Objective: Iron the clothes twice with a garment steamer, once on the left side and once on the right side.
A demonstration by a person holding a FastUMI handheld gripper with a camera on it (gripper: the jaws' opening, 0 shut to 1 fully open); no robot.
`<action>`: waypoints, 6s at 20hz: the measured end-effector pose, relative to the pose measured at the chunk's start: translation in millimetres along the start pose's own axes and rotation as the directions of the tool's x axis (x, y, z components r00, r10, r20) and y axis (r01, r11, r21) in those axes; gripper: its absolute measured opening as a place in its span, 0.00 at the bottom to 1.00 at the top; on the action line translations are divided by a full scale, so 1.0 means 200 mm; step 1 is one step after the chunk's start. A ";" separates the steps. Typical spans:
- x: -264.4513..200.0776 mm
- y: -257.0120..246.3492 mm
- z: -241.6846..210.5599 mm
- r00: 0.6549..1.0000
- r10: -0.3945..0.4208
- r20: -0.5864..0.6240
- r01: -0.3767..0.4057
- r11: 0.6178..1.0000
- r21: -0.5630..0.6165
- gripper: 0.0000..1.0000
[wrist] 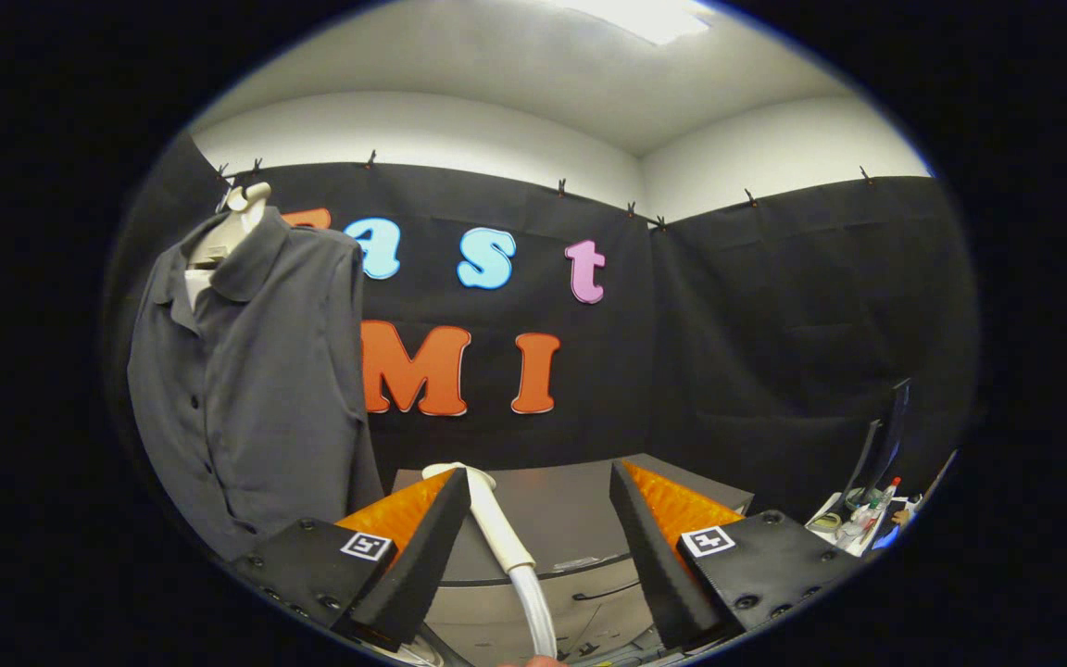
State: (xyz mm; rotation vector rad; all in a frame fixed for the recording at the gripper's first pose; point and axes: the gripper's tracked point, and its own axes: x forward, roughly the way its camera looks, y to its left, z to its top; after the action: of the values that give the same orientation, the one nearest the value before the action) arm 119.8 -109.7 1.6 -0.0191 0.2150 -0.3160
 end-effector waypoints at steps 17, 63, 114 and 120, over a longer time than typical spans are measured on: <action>0.88 0.28 -0.67 0.868 0.219 -0.446 -0.174 0.975 0.139 0.99; -0.42 0.78 0.07 0.991 0.118 0.067 -0.109 0.986 -0.127 0.44; -0.68 1.34 -1.18 0.957 0.167 -0.237 -0.203 0.970 -0.133 0.44; -0.77 1.35 -1.41 0.929 0.162 -0.332 -0.221 0.964 -0.147 0.44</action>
State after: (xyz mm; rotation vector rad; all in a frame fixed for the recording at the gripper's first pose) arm -0.7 198.1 -255.8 -0.1278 0.5633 -0.1001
